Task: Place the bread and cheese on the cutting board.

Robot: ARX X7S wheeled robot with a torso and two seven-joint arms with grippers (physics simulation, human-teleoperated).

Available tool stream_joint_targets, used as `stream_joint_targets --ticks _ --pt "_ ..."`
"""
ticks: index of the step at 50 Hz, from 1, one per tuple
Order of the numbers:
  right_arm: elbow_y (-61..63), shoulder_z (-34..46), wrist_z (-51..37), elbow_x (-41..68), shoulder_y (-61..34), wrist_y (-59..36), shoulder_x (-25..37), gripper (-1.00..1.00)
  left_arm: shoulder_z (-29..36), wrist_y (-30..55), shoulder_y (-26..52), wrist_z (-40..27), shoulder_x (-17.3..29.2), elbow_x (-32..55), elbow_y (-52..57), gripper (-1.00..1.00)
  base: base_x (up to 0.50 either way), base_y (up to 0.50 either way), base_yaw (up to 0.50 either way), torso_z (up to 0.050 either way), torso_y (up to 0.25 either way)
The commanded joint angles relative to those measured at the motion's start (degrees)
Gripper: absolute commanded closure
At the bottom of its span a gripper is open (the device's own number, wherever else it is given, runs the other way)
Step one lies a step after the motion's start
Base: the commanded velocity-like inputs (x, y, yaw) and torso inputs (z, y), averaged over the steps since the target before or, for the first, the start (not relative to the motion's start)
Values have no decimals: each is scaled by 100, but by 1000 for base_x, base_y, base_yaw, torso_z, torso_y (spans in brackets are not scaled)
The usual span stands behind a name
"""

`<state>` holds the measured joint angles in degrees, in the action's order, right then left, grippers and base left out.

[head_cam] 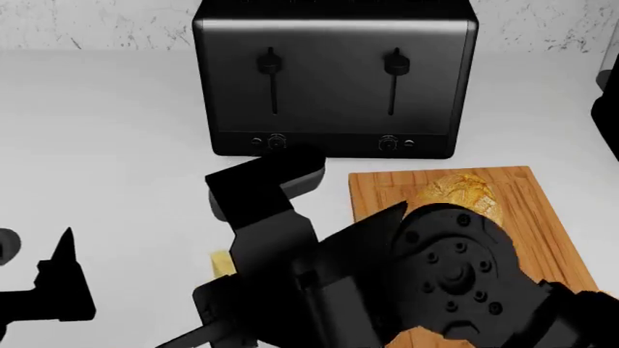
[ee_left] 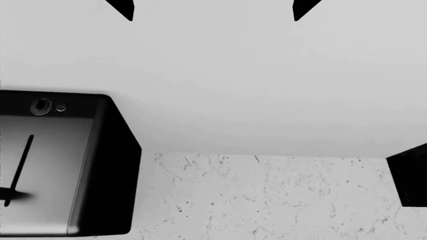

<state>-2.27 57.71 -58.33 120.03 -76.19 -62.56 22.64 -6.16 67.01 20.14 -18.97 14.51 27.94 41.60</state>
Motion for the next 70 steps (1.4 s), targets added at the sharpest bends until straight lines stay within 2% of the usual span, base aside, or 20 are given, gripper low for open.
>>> stream_joint_targets --ticks 1,15,30,39,50,70 --pt "757 -368 -511 472 -22 270 616 100 -30 -11 -80 152 -95 -70 188 -100 0 0 0 0 0" --pt "1268 -501 -981 1238 -47 428 1484 100 25 -6 -70 101 -68 -37 175 -100 0 0 0 0 0" --pt "813 -523 -880 1302 -233 84 2269 100 7 -69 -96 83 -31 4 148 -100 0 0 0 0 0" --pt "507 -516 -645 944 -232 -178 2568 100 -41 -26 -87 44 -21 65 199 -100 0 0 0 0 0" --pt "87 -429 -440 720 -430 -538 2679 100 7 -150 -121 41 22 47 120 -100 0 0 0 0 0" --pt "-206 -217 241 -172 266 -493 2527 100 -38 65 -70 -91 53 176 276 -100 0 0 0 0 0"
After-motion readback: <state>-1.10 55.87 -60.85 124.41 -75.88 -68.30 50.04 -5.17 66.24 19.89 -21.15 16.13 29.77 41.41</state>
